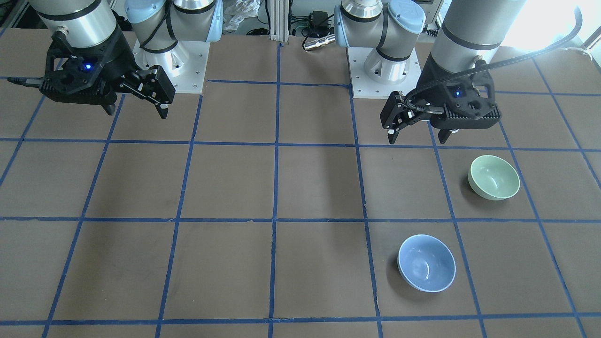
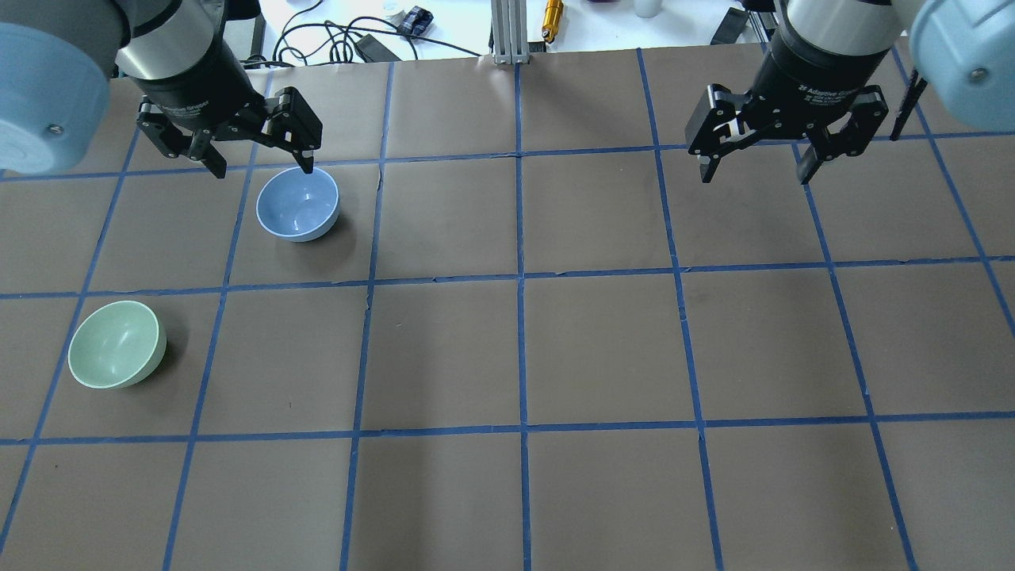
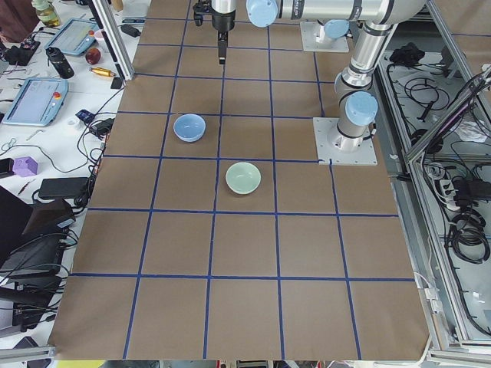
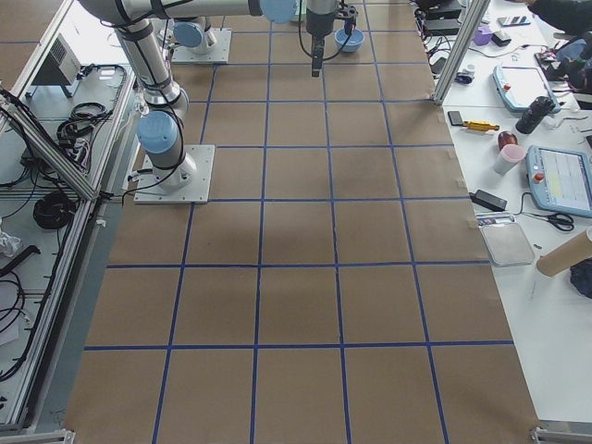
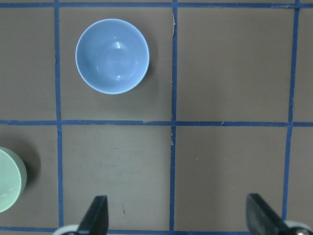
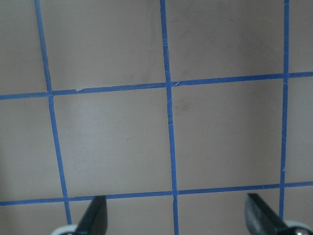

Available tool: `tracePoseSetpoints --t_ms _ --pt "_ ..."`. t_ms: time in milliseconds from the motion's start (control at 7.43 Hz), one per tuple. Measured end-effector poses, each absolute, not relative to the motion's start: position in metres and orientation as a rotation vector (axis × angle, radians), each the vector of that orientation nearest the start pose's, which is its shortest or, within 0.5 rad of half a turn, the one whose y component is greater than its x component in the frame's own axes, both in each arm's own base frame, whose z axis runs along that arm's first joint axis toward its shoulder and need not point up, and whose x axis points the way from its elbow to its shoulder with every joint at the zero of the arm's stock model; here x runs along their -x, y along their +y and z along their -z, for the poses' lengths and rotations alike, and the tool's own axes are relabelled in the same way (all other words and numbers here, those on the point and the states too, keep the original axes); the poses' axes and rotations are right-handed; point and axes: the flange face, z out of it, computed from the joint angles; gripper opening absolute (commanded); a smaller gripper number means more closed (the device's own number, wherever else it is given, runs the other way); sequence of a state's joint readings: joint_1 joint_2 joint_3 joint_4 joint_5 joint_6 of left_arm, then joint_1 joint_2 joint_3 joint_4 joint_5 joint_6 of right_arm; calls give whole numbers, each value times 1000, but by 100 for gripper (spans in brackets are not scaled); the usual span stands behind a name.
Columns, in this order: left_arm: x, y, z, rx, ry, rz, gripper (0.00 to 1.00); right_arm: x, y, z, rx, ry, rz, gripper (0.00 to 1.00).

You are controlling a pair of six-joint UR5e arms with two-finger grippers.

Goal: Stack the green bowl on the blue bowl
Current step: 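Move the left gripper outward toward the pale green bowl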

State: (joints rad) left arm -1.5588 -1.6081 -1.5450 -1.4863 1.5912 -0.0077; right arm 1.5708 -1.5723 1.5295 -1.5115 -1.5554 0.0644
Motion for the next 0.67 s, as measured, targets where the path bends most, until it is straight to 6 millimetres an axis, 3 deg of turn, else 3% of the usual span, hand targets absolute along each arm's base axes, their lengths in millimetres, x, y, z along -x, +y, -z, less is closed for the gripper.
tracePoseSetpoints --t_ms 269,404,538,673 --pt "122 -517 -489 27 3116 108 100 -135 -489 -503 -101 3125 -27 100" --pt "110 -520 -488 -5 3114 99 100 -135 -489 -503 -101 3125 -27 100" --pt "84 -524 -483 -50 3115 79 100 -135 -489 -503 -100 3125 -27 100" --pt "44 -528 -471 -62 3119 43 100 -135 -489 -503 -100 3125 -26 100"
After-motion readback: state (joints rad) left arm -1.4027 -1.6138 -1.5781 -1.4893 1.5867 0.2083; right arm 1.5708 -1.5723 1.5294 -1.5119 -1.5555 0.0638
